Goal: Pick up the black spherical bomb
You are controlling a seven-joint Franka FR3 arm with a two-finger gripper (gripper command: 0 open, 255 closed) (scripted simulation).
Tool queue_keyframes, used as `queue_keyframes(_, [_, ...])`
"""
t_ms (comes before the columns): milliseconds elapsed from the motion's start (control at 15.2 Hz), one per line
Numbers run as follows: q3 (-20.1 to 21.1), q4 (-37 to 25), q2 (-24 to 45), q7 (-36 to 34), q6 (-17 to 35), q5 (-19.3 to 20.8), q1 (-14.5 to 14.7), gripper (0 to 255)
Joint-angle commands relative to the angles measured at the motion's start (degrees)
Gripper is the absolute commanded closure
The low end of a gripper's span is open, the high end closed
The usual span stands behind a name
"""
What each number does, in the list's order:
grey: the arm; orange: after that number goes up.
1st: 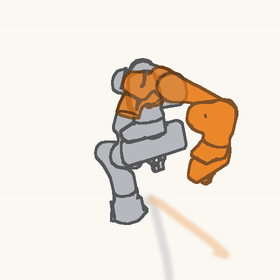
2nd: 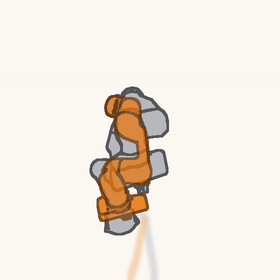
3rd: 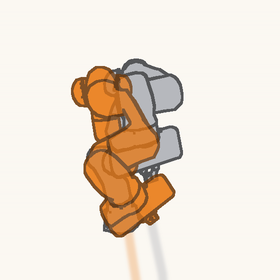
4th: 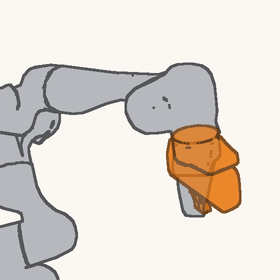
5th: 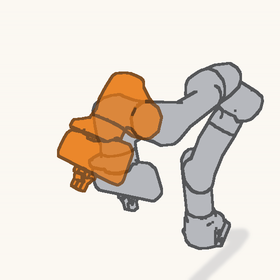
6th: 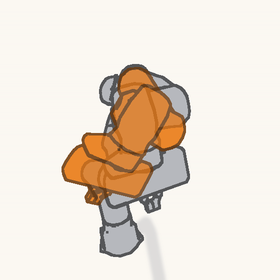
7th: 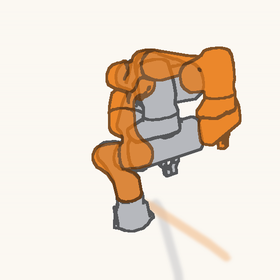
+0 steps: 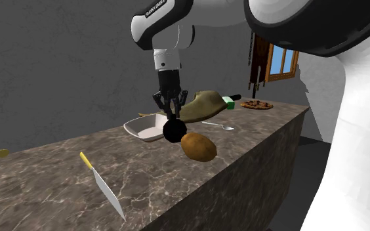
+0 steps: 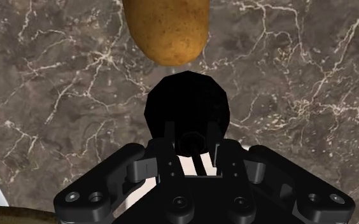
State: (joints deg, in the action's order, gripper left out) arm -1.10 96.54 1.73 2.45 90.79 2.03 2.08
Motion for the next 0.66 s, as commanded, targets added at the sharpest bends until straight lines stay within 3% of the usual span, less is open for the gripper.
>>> queue_keyframes(0, [0.02, -1.91, 0.21, 0.01, -1.71, -0.01, 0.02, 255])
queue_keyframes(594, [0.03, -8.83, 1.28, 0.20, -7.54, -0.02, 0.03, 255])
